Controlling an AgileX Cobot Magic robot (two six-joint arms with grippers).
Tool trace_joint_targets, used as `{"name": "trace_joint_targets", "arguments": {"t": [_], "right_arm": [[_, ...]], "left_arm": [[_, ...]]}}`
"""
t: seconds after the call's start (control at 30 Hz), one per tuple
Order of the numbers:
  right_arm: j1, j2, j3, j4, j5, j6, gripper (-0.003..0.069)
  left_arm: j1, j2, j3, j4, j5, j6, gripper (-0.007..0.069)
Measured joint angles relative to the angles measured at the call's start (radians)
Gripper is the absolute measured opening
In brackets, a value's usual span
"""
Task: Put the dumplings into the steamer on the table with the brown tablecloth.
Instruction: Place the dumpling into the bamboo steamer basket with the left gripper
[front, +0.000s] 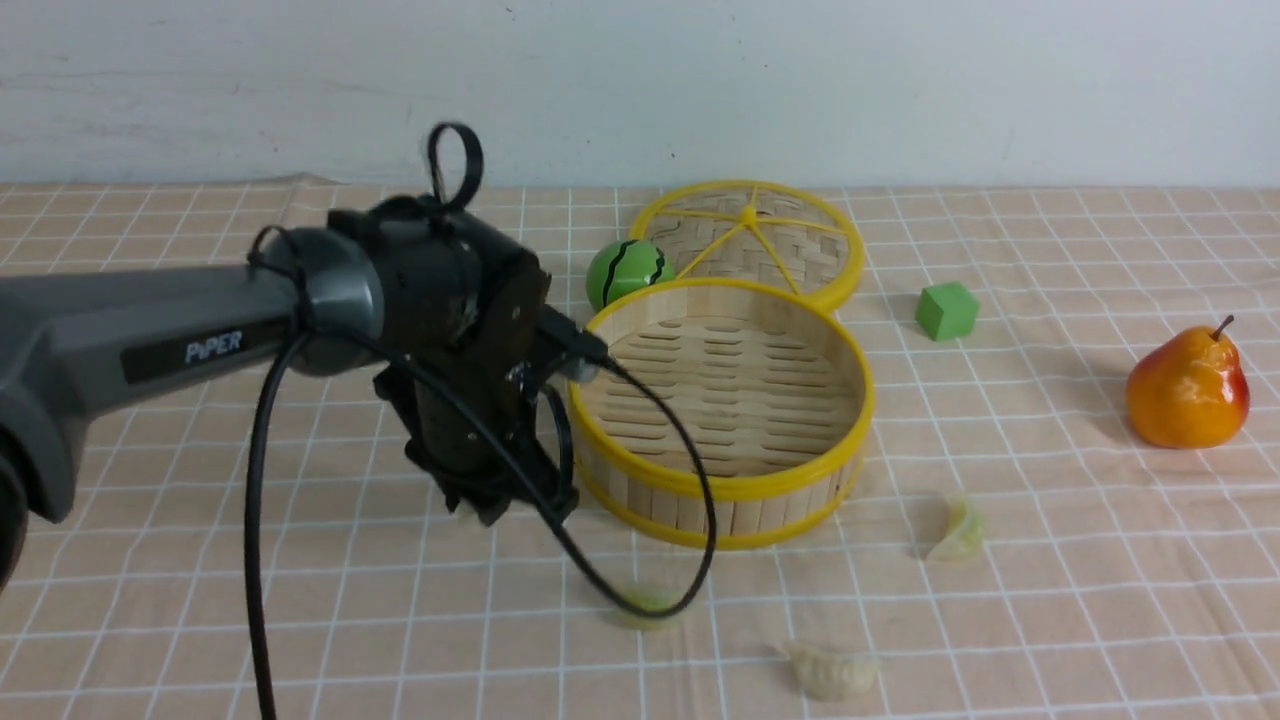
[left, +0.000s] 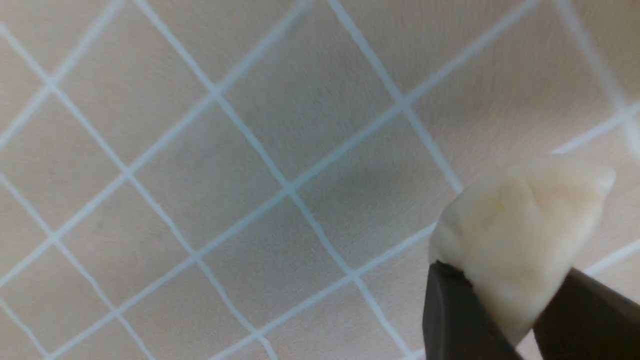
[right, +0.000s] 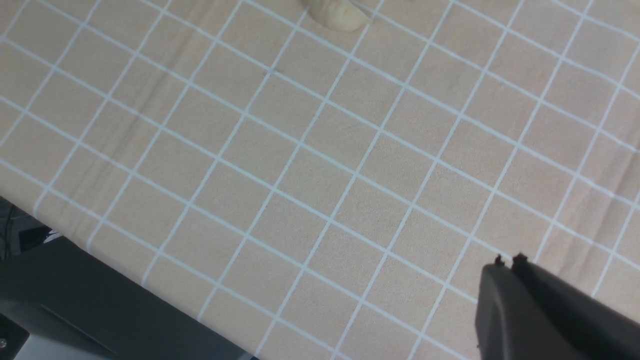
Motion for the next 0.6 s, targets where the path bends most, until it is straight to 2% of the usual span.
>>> {"name": "trace_joint_targets", "arguments": {"t": [0.23,0.4,0.6], "right_arm": [[0.0,0.0,0.0,0.0,0.0,0.0,0.0019],[0.0,-0.011,0.0,0.0,0.0,0.0,0.0025],[0.0,-0.07,0.0,-0.015,0.002,0.0,0.0031]], "left_arm": [[-0.082,-0.001,-0.275,-0.135,0.029,-0.072,0.0204],[-0.149,0.161,-0.471,-0.134,-0.016,-0.165,0.0204],[-0.156,0.408,-0.738,-0.074,-0.018,-0.313,0.0204]]}}
